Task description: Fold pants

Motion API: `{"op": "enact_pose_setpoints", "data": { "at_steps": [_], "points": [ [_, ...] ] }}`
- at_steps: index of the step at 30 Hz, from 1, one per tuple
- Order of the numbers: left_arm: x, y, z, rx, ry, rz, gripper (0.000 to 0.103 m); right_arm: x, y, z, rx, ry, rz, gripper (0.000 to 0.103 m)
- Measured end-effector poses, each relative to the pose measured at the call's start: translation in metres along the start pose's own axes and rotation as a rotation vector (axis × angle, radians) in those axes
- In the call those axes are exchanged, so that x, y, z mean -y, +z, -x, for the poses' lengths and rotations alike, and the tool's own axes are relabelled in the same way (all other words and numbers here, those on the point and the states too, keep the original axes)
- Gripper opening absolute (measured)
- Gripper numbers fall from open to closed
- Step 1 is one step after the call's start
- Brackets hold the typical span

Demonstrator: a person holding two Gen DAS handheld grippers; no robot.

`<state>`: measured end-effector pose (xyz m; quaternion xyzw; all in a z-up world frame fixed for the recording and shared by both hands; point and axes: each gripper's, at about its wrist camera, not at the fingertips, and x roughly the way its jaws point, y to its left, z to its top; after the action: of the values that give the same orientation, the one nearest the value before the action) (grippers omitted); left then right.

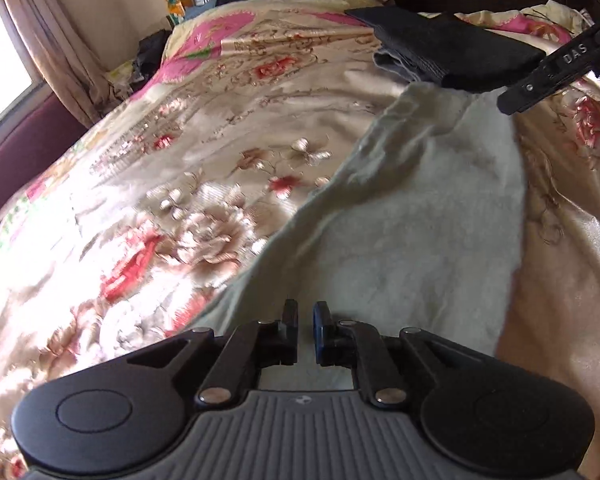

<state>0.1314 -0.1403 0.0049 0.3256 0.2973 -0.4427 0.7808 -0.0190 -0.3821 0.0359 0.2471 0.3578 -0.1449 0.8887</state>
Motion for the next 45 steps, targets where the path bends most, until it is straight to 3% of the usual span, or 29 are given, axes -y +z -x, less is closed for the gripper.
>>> {"op": "enact_pose_setpoints", "data": {
  "at_steps": [4,7,10,14,19,26,30,31,33,34,35,40,45],
  "points": [
    [0.007,0.001,-0.004,-0.023,0.03,0.025,0.026,0.044,-0.014,-0.007,0.012,0.075,-0.274,0.048],
    [0.01,0.002,-0.001,-0.044,0.035,0.032,0.026,0.056,-0.019,-0.021,0.062,0.13,-0.373,0.048],
    [0.017,0.001,-0.001,-0.055,0.05,0.011,0.026,0.056,-0.018,-0.034,0.127,0.161,-0.4,0.055],
    [0.02,0.004,-0.002,-0.064,0.054,0.018,0.026,0.056,-0.016,-0.042,0.177,0.186,-0.447,0.056],
    [0.022,0.006,-0.004,-0.068,0.059,0.015,0.026,0.053,-0.011,-0.05,0.19,0.203,-0.454,0.056],
    [0.023,0.001,0.001,-0.05,0.058,0.045,0.027,0.052,-0.034,-0.038,0.213,0.267,-0.535,0.056],
    [0.025,0.001,0.004,-0.047,0.061,0.066,0.027,0.048,-0.021,-0.058,0.213,0.303,-0.563,0.056],
    [0.025,0.001,0.005,-0.044,0.059,0.074,0.027,0.049,-0.019,-0.065,0.212,0.339,-0.593,0.052],
    [0.025,-0.001,0.008,-0.038,0.065,0.096,0.029,0.048,-0.016,-0.078,0.192,0.322,-0.617,0.032],
    [0.025,-0.003,0.009,-0.034,0.072,0.108,0.032,0.046,-0.015,-0.08,0.172,0.293,-0.62,0.011],
    [0.024,-0.005,0.011,-0.031,0.076,0.119,0.033,0.047,-0.015,-0.079,0.16,0.295,-0.635,0.005],
    [0.016,-0.023,0.019,0.006,0.068,0.263,0.038,0.049,-0.016,-0.038,0.226,0.308,-0.624,0.004],
    [0.023,-0.038,0.029,0.067,0.019,0.35,0.04,0.034,-0.003,-0.003,0.266,0.248,-0.55,0.004]
  ]
}}
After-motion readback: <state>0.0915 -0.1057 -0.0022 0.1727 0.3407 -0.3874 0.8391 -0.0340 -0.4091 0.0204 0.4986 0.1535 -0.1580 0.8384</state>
